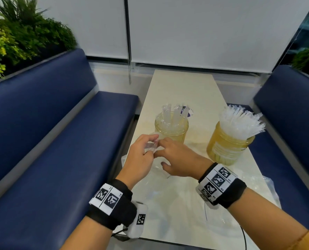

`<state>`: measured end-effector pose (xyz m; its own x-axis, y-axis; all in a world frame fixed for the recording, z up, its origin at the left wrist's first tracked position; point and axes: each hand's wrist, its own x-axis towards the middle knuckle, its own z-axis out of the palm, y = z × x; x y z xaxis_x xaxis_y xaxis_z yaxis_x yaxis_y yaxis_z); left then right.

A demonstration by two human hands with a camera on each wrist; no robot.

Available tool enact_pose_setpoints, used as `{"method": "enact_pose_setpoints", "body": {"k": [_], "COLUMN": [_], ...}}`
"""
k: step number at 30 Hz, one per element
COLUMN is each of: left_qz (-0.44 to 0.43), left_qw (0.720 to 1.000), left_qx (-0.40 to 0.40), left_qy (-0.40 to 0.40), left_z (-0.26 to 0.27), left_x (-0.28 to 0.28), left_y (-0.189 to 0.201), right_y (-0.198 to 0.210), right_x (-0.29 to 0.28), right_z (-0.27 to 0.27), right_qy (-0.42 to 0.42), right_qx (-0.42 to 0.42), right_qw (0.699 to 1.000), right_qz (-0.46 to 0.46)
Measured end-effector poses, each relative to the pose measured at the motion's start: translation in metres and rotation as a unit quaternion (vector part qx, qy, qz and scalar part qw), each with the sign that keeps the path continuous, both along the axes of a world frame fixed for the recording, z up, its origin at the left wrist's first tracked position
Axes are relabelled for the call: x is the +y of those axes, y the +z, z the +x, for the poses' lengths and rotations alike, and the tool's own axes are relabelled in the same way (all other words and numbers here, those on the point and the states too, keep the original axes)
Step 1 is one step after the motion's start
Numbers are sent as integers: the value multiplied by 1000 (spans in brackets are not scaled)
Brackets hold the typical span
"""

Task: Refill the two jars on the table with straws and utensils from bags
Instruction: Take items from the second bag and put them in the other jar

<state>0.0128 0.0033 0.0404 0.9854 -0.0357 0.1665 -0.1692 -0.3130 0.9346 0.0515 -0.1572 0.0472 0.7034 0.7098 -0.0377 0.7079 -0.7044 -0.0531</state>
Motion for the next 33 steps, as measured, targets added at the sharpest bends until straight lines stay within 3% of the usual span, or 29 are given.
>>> {"method": "enact_pose_setpoints", "body": {"k": [7,10,13,16,20,23,29,33], "left_qz": [24,35,56,86,128,144,168,133], "left_qw": [999,999,998,996,989,986,983,981], "left_qx": [5,2,-4,-8,-32,-24,-60,-97], "left_qy": [-30,-28,-24,-35,-69,-79,37,106], "left_z": [-3,-2,-1,-4,-7,-11,-8,3], "left_x": [-5,-6,-5,-4,-4,-7,-25,-32], "left_y": [5,5,5,5,0,-5,-14,-19], "right_y": [-7,-9,-11,-4,35,69,111,112], "right_x": [5,9,5,0,-5,-10,-11,-11], "right_z": [2,-4,-5,-2,1,2,-1,1], "right_qy": [-43,-18,-2,-42,-93,-116,-105,-79], "right_qx": [27,-15,-14,50,147,164,132,111], "right_qw": [967,958,969,977,973,974,984,982], "right_qz": [-251,-285,-247,-201,-150,-105,-57,130]}}
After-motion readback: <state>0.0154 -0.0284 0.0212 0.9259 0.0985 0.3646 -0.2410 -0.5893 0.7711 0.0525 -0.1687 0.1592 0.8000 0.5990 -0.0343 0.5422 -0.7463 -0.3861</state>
